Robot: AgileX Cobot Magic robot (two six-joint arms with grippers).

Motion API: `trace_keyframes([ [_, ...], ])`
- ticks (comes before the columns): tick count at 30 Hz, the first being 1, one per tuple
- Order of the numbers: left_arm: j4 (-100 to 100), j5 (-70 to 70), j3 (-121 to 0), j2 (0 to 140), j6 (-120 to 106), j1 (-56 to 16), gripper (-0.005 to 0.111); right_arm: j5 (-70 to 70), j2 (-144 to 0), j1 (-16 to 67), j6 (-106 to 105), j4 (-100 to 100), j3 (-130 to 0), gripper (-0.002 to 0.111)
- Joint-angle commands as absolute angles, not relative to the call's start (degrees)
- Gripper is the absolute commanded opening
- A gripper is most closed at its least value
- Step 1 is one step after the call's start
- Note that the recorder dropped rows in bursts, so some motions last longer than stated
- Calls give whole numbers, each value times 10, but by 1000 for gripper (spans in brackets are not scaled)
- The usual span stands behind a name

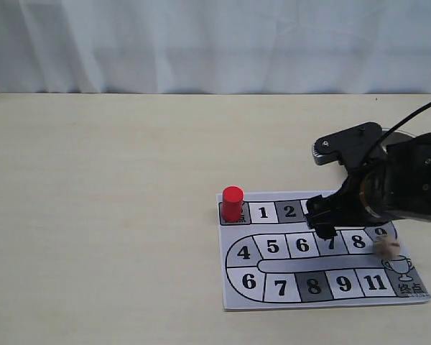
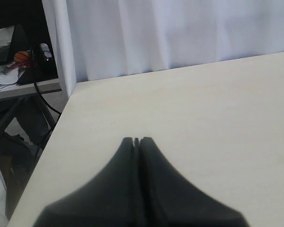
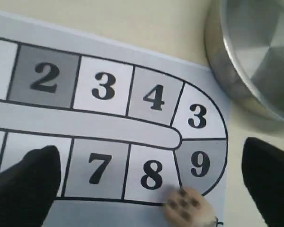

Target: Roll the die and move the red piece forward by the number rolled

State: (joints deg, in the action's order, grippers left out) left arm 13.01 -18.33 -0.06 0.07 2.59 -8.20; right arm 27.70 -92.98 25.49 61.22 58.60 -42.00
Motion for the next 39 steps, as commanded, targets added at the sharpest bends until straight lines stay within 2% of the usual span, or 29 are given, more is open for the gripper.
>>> trace_keyframes([
  [1,131,-183,0,0,29,-87,0,256,-874,253,603,596,-421,101],
  [9,131,-183,0,0,29,-87,0,347,-833,231,527,561,-422,99],
  [16,131,-183,0,0,29,-87,0,475,-833,74,194,261,-459,94],
  [22,131,-183,0,0,29,-87,0,543,-823,-8,155,245,-429,94],
  [30,131,-183,0,0,29,-87,0,571,-777,-8,159,235,-390,94],
  [35,131,-183,0,0,29,-87,0,670,-747,-8,235,312,-352,94],
  [39,131,-183,0,0,29,-87,0,650,-739,-8,264,315,-318,94],
])
